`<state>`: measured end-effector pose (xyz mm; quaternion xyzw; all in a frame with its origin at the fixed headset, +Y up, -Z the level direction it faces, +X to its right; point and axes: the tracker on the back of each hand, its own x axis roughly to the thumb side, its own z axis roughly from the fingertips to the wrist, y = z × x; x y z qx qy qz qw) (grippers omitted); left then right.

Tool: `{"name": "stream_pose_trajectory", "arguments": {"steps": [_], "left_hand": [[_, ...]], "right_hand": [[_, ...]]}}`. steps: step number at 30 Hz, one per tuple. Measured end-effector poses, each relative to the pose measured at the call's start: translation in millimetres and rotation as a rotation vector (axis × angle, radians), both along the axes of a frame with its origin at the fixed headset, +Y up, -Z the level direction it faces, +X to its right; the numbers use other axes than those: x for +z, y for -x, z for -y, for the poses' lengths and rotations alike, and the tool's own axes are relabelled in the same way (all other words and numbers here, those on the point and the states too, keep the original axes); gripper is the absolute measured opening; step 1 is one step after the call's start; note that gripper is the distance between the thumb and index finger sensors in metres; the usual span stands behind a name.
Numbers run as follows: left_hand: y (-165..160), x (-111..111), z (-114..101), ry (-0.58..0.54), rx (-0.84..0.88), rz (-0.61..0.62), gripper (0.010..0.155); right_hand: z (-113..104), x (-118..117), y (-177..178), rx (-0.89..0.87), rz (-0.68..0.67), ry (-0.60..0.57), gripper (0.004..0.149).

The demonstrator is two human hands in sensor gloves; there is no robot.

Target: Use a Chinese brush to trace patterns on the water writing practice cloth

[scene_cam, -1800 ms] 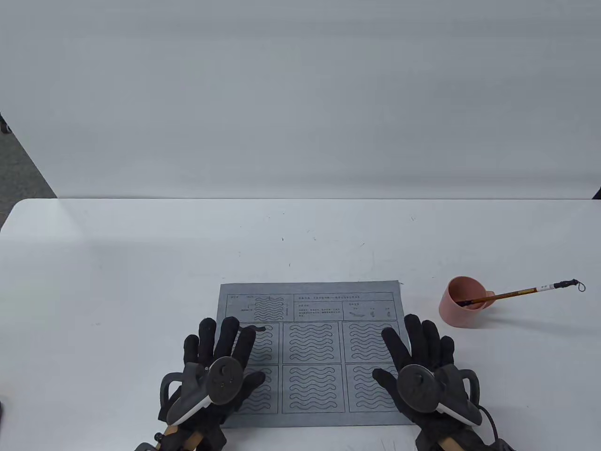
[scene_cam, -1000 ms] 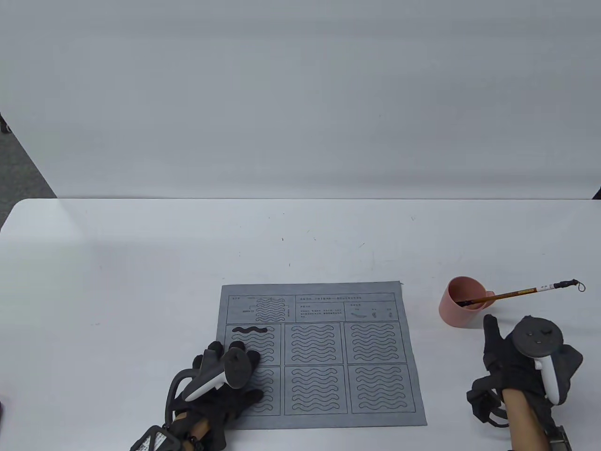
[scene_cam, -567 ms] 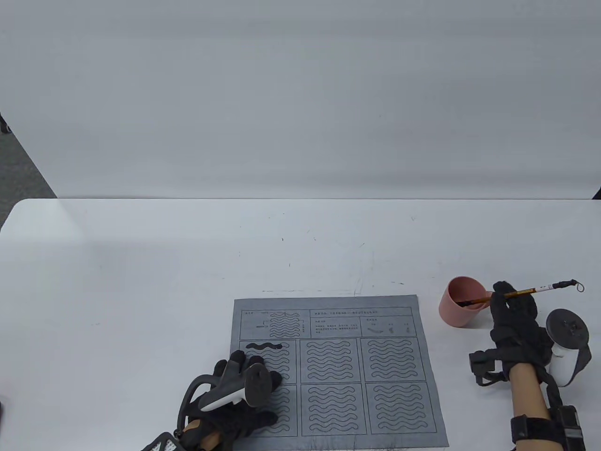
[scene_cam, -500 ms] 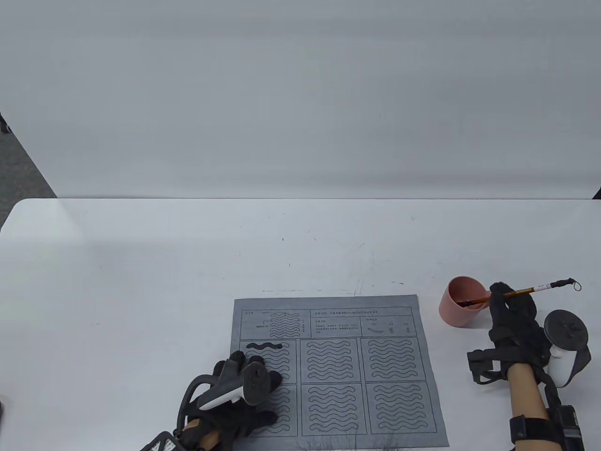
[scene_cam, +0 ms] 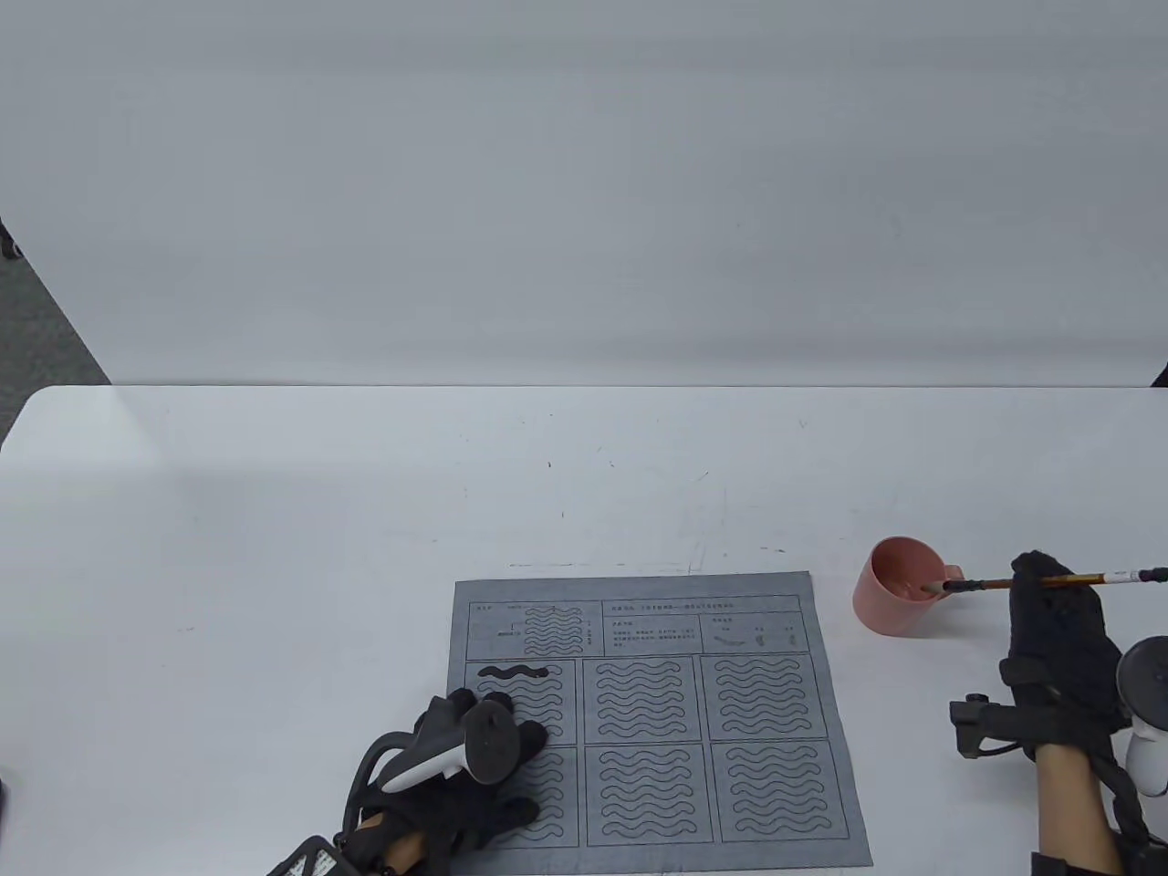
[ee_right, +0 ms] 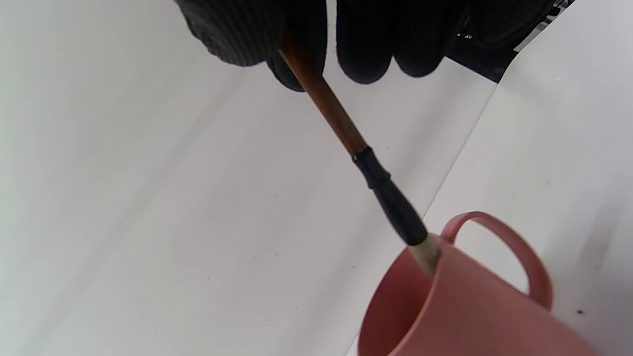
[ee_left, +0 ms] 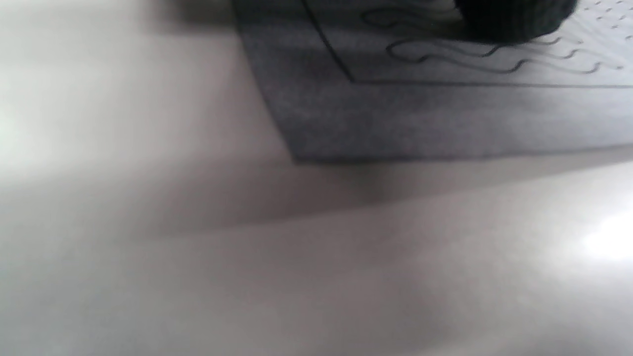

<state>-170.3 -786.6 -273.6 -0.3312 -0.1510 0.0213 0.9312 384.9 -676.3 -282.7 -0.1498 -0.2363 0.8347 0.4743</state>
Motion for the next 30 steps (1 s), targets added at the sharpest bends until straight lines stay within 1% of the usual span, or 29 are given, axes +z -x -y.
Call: {"name": "stream_pose_trajectory", "arguments": {"steps": [2,4,6,7,10,15,19,23,27,30], "left_hand": [[0,0,0,0.007,0.0,-0.001,0.08],[1,0,0,0.014,0.0,-0.003,0.079],[0,0,0,0.014,0.0,-0.002,0.079],[0,0,0,0.015,0.0,-0.003,0.081],[0,0,0,0.021,-0.001,-0.004,0.081],[1,0,0,0.026,-0.001,-0.003,0.081],[1,0,0,0.029,-0.003,-0.002,0.081],[1,0,0,0.03,-0.004,-0.003,0.081],[1,0,0,0.032,-0.005,-0.003,0.081],[0,0,0,0.033,-0.007,-0.001,0.081]], "right_hand": [[-1,0,-3,0.082,0.025,0.036,0.043],[-3,0,-4,0.111,0.013,0.057,0.043],[-4,1,-4,0.075,0.0,0.048,0.042],[-4,1,-4,0.034,-0.004,0.04,0.042],[-2,2,-7,-0.061,-0.028,0.033,0.042],[1,4,-18,-0.097,-0.01,0.047,0.043],[4,6,-26,-0.2,-0.02,0.049,0.043],[5,10,-33,-0.266,-0.001,0.027,0.043],[5,14,-40,-0.265,0.026,0.029,0.043],[6,15,-43,-0.322,0.028,-0.011,0.043]]}}
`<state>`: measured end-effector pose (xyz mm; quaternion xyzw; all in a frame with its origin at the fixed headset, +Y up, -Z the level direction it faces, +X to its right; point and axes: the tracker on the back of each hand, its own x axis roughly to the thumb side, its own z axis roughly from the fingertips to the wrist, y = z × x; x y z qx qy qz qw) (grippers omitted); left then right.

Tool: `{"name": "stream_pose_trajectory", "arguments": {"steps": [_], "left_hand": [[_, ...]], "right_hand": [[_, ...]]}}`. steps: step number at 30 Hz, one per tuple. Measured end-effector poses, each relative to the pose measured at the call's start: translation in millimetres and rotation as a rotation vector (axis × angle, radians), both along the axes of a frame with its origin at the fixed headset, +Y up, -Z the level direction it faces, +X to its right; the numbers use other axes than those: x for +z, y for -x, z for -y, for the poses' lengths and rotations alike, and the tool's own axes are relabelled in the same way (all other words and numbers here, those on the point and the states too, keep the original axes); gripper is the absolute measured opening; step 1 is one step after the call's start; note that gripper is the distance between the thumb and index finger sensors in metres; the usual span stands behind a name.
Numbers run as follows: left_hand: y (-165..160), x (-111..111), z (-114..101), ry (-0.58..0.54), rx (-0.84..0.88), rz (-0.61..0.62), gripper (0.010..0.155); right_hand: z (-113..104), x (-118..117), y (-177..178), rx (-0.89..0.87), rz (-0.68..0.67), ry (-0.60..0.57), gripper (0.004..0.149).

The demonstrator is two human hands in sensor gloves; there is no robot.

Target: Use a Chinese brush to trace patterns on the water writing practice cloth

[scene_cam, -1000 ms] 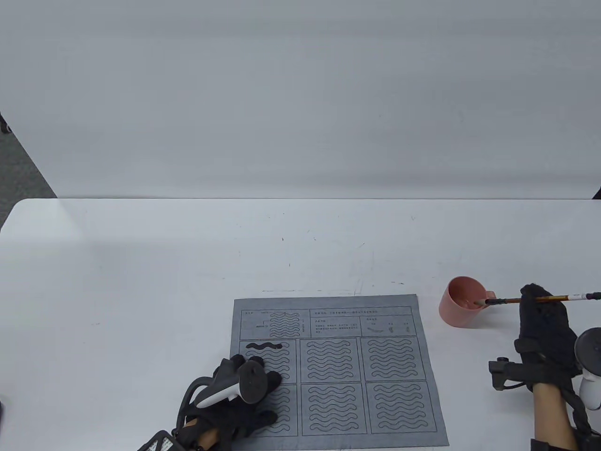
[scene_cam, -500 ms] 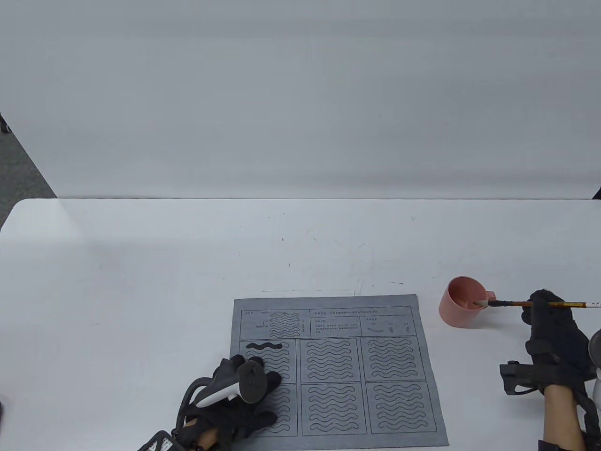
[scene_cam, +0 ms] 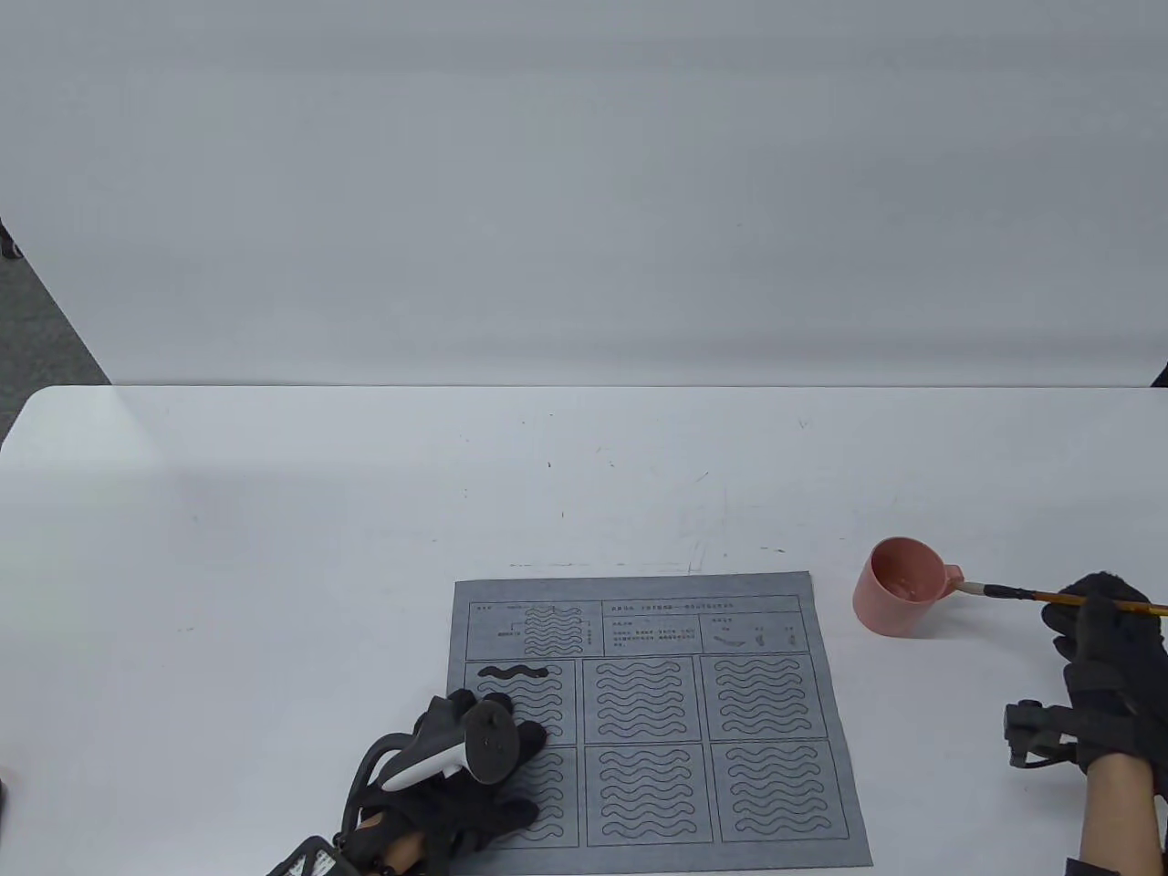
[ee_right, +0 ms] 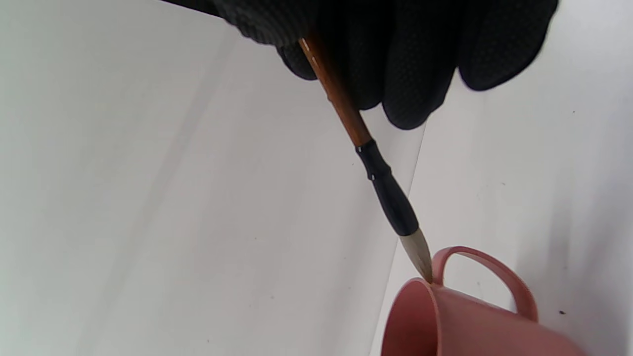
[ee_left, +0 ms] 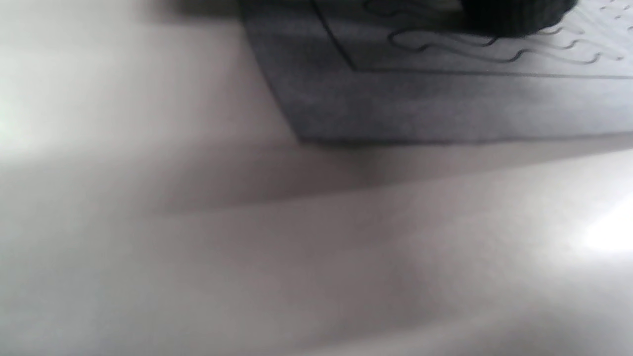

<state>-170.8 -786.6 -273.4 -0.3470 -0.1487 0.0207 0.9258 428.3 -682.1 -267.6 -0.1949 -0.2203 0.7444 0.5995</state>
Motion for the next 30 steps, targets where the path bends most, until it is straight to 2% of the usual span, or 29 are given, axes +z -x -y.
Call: {"name": "stream_pose_trajectory", "arguments": {"steps": [2,5,10,12,21,30], "left_hand": [[0,0,0,0.001,-0.001,0.0,0.081],[0,0,0,0.002,-0.001,0.0,0.081],[0,0,0,0.002,-0.002,0.001,0.081],[0,0,1,0.003,-0.002,0.001,0.081],[0,0,1,0.003,-0.003,0.003,0.081],[0,0,1,0.003,-0.003,0.003,0.081]], "right_hand": [[1,-2,3,-0.085,-0.038,-0.052,0.043],[2,-4,10,-0.11,-0.02,-0.062,0.041],[-3,-6,19,0.198,0.068,0.016,0.04],[-3,-6,19,0.251,0.082,0.034,0.04],[-1,1,5,0.249,0.16,0.074,0.039],[-8,4,3,0.212,0.137,0.041,0.04]]}}
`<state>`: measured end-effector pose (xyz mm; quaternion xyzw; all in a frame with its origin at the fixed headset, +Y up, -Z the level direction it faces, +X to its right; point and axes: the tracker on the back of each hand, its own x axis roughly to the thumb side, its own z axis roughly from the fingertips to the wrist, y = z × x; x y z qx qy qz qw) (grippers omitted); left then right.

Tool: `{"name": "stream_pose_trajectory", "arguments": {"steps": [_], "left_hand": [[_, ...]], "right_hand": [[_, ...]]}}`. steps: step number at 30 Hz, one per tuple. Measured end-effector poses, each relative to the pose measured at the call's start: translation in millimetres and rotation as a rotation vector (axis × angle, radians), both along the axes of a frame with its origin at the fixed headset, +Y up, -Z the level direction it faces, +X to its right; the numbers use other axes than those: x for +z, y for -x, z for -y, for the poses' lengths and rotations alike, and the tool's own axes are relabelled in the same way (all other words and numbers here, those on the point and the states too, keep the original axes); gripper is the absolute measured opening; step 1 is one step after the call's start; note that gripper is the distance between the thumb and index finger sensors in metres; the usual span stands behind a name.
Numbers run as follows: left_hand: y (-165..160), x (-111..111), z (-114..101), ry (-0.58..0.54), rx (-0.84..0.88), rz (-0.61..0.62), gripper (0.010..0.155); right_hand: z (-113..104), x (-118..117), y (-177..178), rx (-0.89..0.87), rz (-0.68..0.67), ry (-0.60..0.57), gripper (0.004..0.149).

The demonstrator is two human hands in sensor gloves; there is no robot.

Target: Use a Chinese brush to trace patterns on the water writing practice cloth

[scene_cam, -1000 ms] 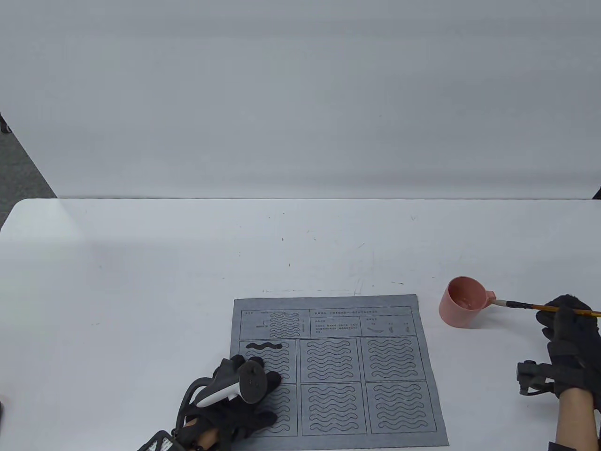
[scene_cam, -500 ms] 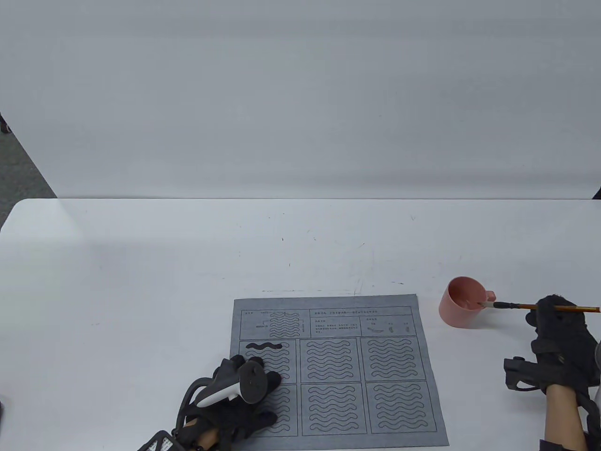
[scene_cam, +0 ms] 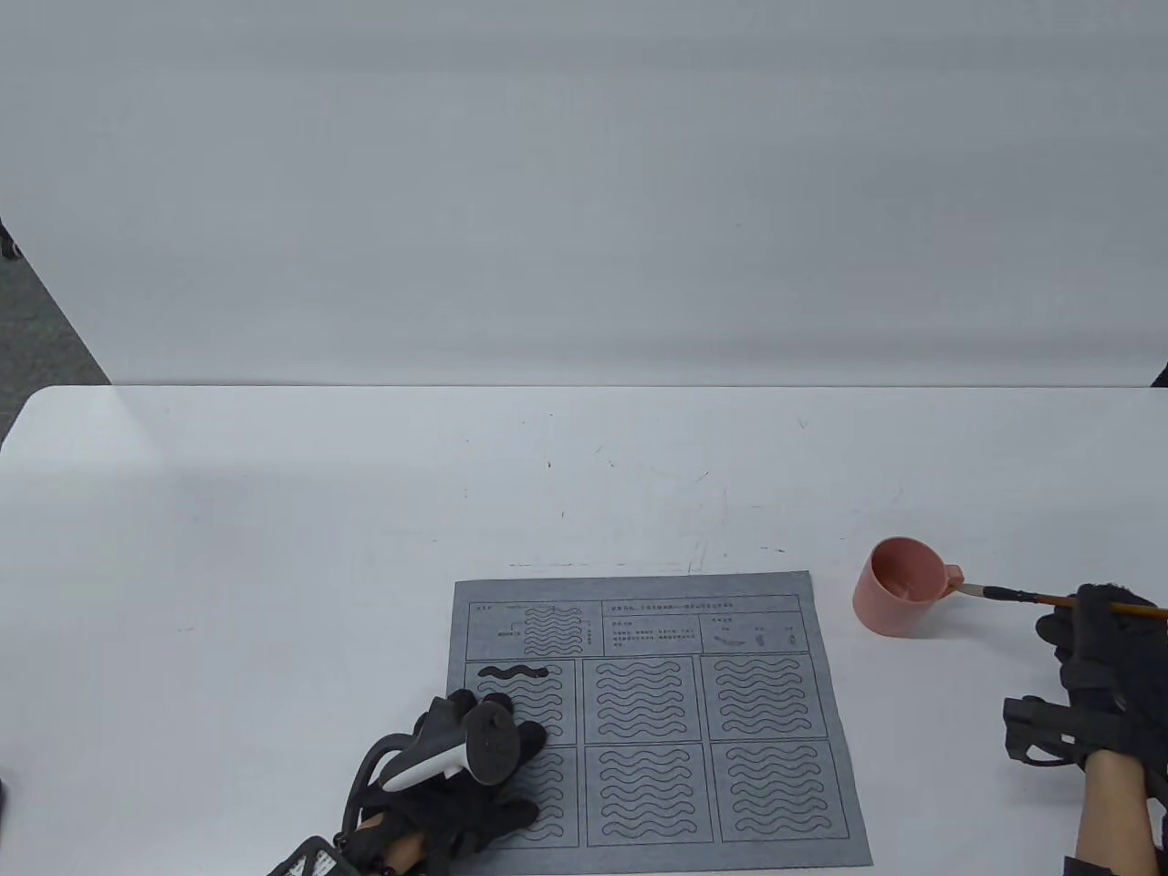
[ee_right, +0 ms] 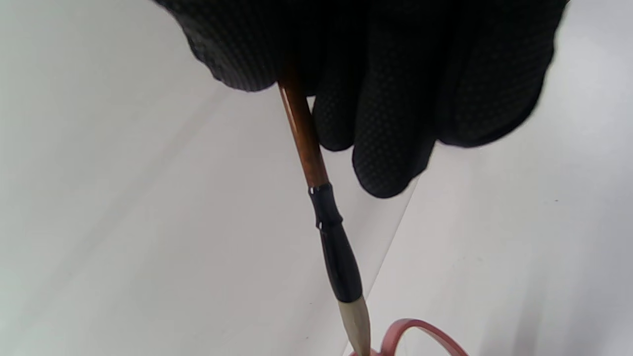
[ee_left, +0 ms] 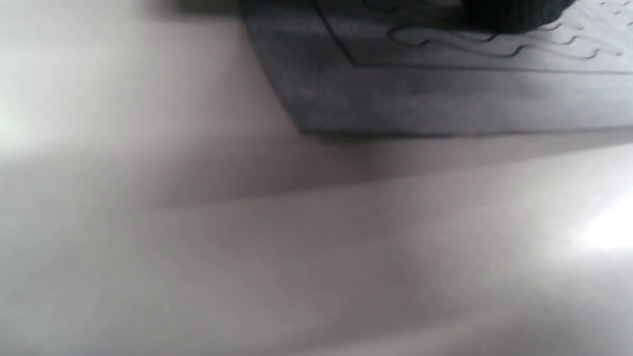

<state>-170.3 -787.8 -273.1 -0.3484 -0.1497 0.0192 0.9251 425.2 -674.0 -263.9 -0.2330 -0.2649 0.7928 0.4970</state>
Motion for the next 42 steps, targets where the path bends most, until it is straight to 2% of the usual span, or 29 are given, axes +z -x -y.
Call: {"name": "stream_pose_trajectory", "arguments": {"steps": [7,19,25,29,35,39,42], "left_hand": [[0,0,0,0.0,-0.001,0.001,0.081],[-1,0,0,0.001,-0.004,0.003,0.081],[-1,1,1,-0.001,-0.003,0.004,0.081],[-2,0,-1,-0.006,-0.012,0.007,0.081],[-5,3,-9,0.001,-0.022,0.025,0.08],[-5,6,-19,-0.002,-0.03,0.051,0.077],[-4,11,-29,-0.055,-0.042,0.06,0.077]], "right_hand": [[2,-12,18,0.011,-0.142,0.003,0.041],[4,-6,3,-0.063,-0.12,-0.02,0.041],[-1,2,-6,-0.091,-0.06,-0.098,0.04],[-4,0,0,-0.111,-0.102,-0.147,0.041],[-12,-9,43,-0.164,-0.318,-0.223,0.04],[-21,-10,96,-0.069,-0.49,-0.227,0.041],[-24,-7,144,0.014,-0.603,-0.23,0.041]]}}
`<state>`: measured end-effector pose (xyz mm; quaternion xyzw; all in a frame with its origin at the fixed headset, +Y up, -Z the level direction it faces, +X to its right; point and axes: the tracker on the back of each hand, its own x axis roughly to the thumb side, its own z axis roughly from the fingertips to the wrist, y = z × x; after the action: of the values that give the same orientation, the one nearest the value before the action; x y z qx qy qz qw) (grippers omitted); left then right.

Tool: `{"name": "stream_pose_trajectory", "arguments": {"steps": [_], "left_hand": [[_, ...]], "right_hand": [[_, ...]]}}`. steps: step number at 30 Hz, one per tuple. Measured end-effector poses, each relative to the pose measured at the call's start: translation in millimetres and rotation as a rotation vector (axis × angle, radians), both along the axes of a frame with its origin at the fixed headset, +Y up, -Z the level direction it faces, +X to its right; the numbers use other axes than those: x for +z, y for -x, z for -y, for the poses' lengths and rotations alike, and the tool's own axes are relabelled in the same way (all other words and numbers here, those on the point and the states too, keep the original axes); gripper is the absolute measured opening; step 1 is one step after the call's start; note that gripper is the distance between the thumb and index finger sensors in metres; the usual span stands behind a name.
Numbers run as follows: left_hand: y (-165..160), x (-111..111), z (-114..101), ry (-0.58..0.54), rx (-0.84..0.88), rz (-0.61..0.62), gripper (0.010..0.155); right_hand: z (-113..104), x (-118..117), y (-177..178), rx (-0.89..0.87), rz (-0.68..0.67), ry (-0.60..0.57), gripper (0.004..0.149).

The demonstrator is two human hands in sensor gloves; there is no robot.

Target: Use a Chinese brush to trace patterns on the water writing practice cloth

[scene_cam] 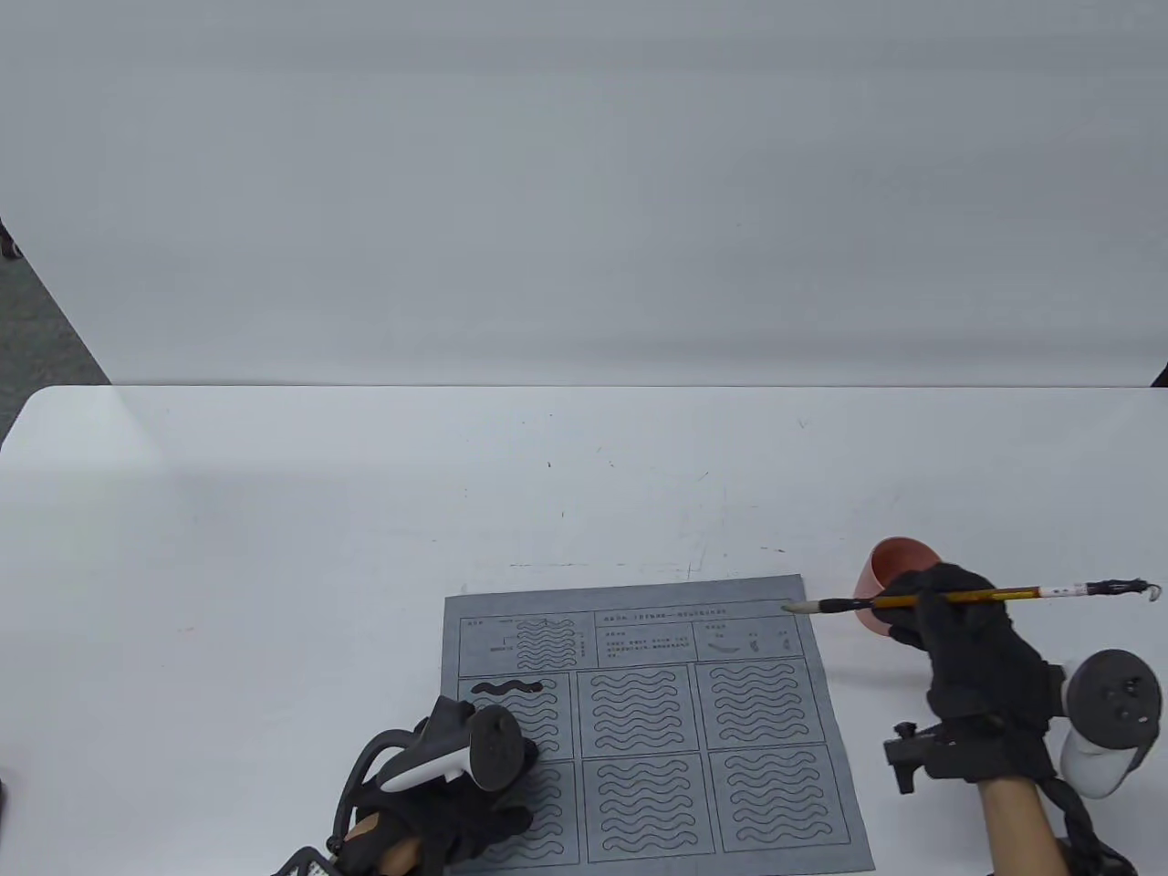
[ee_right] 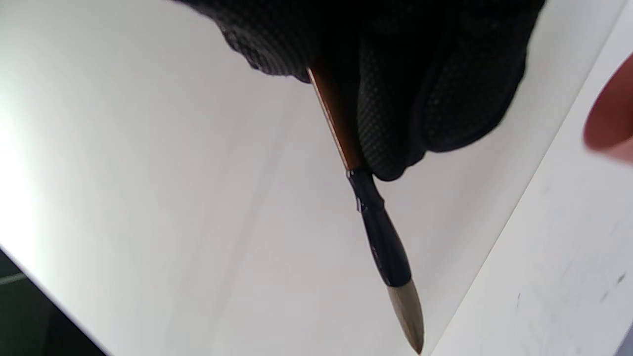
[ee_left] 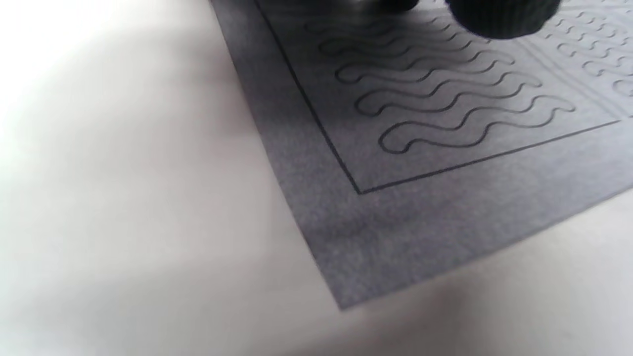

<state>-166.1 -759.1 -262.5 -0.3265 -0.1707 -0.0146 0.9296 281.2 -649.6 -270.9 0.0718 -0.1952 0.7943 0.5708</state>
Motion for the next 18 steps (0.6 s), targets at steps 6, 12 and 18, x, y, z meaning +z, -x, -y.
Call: {"name": "stream_pose_trajectory", "arguments": {"steps": [6,12,18], "left_hand": [[-2,-10,14,-0.079,0.026,-0.044,0.089],[-4,-7,28,0.009,0.03,-0.024,0.092],[-12,-3,28,0.037,-0.016,0.017,0.092]], "right_hand": [[0,3,77,0.128,-0.143,-0.005,0.039],[18,-6,120,0.145,-0.2,0.061,0.04],[51,-12,142,0.278,-0.202,-0.002,0.04]]}}
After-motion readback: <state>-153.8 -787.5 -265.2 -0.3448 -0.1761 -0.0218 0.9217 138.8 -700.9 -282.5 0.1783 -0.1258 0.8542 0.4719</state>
